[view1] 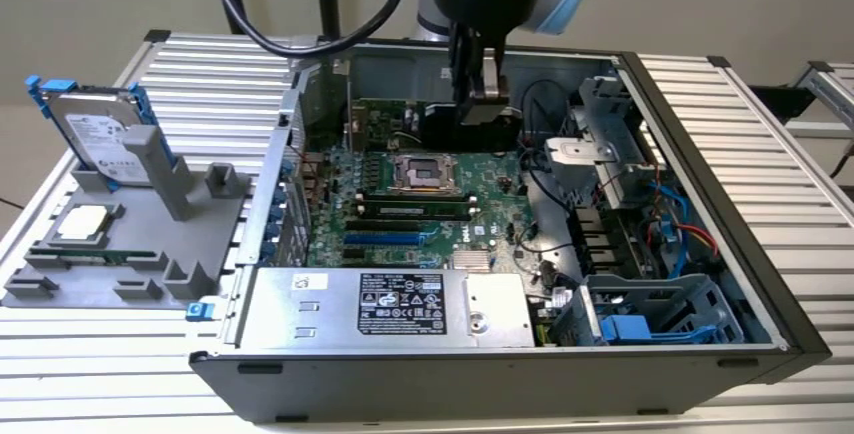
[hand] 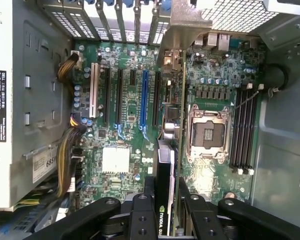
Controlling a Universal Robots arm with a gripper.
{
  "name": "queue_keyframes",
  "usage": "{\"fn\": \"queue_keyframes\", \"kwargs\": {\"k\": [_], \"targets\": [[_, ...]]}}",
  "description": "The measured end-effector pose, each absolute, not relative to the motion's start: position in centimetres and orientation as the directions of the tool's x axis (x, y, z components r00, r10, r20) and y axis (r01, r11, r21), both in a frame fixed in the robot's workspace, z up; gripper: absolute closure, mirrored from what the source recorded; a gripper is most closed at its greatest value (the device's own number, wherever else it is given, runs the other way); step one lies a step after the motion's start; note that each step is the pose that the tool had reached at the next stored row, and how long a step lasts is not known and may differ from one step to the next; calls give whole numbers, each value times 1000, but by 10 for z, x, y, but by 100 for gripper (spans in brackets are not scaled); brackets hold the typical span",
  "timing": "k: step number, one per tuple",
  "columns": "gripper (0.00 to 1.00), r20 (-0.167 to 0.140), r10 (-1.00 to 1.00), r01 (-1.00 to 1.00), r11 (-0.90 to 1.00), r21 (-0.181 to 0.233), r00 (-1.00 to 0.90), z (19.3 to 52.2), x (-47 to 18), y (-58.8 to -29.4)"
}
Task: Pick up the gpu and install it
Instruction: 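Insert the gpu into the slot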
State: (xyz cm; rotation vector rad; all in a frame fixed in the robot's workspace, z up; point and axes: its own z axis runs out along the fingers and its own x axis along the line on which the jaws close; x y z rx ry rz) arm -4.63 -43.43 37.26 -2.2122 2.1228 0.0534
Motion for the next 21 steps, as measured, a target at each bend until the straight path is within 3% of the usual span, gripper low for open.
{"fn": "queue_keyframes", "kwargs": {"k": [21], "targets": [[100,-77,-996,-999,-40,-36,43,365,-46,-434]]}}
